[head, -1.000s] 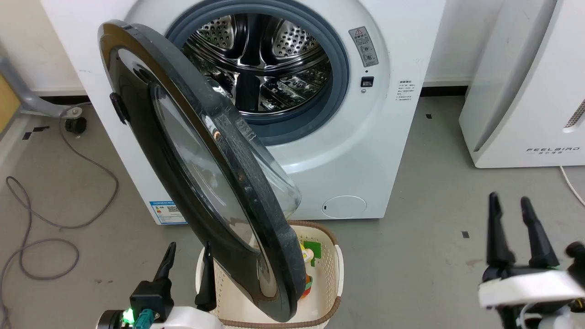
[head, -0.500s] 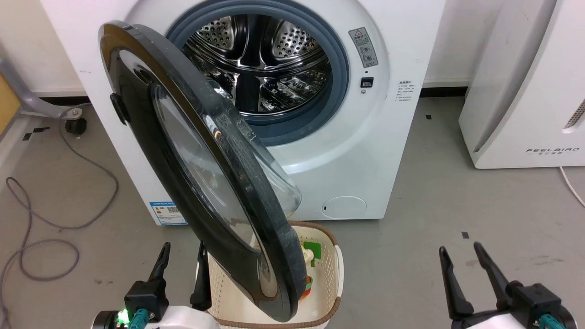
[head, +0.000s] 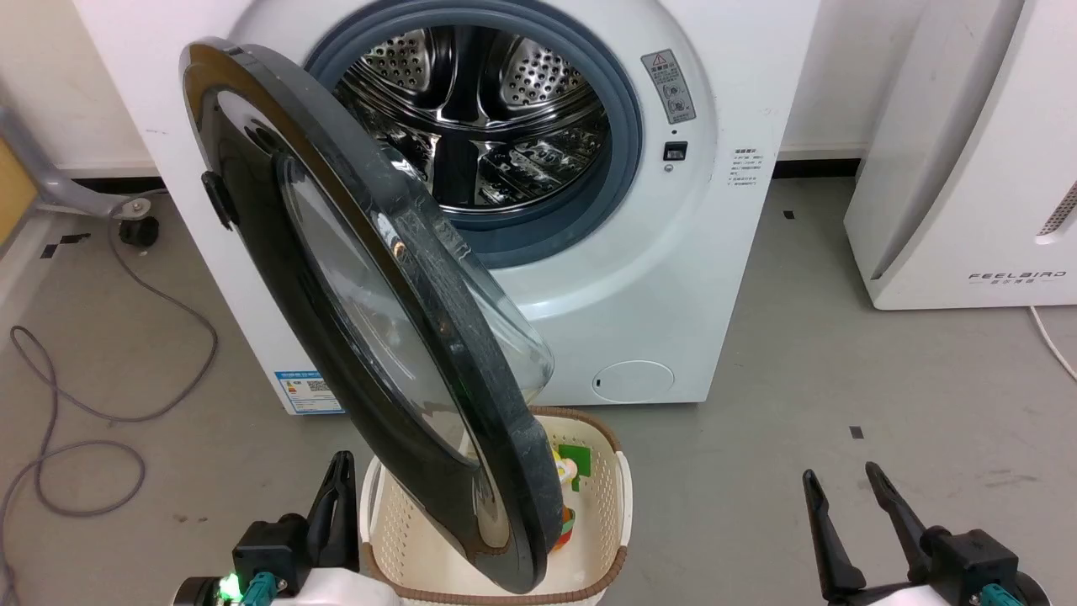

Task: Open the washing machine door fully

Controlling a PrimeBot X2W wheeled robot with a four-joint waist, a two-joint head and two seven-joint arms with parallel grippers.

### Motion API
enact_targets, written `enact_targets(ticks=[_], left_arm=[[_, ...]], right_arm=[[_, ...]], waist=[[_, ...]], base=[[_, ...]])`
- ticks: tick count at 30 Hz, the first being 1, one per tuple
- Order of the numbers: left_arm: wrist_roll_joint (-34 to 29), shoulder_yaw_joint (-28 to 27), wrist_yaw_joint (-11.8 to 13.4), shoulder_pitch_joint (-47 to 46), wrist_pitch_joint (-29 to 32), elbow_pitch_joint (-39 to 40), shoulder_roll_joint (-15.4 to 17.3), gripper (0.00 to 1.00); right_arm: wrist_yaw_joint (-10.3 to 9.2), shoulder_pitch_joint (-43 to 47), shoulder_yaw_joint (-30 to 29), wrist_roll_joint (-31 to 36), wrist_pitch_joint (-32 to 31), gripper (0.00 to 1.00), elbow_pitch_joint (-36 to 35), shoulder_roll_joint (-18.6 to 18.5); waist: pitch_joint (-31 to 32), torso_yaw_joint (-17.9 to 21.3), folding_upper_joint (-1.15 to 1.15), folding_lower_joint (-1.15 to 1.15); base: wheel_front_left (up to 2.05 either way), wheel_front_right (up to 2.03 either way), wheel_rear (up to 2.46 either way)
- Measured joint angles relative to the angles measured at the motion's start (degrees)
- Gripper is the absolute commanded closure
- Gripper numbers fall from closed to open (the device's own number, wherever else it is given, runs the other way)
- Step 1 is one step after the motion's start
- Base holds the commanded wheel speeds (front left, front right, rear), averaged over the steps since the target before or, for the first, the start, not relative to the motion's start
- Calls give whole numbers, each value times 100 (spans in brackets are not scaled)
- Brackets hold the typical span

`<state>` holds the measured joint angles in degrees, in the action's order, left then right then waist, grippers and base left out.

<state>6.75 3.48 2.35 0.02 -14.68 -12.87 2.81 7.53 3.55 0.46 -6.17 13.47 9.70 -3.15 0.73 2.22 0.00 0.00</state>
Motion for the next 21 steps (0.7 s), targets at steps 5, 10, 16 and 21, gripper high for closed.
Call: enact_targets(ticks=[5, 10, 16, 21], left_arm=[[37, -4, 0, 0, 0, 0, 0, 100], [49, -43, 1, -3, 0, 170, 0, 100], [35, -108, 34, -81, 1, 877, 0, 100], [-144, -169, 110, -377, 0, 2019, 3, 100]], right_arm=[[0, -1, 2, 33, 0, 0, 30, 0], [0, -1, -2, 74, 0, 0, 36, 0], [0, -1, -11, 74, -1, 0, 42, 0], [0, 0, -25, 73, 0, 0, 47, 0]], waist=[[-5, -9, 0, 0], [-6, -19, 0, 0], [12, -34, 0, 0], [16, -56, 0, 0]], base=[[0, 0, 0], [0, 0, 0], [0, 0, 0], [0, 0, 0]])
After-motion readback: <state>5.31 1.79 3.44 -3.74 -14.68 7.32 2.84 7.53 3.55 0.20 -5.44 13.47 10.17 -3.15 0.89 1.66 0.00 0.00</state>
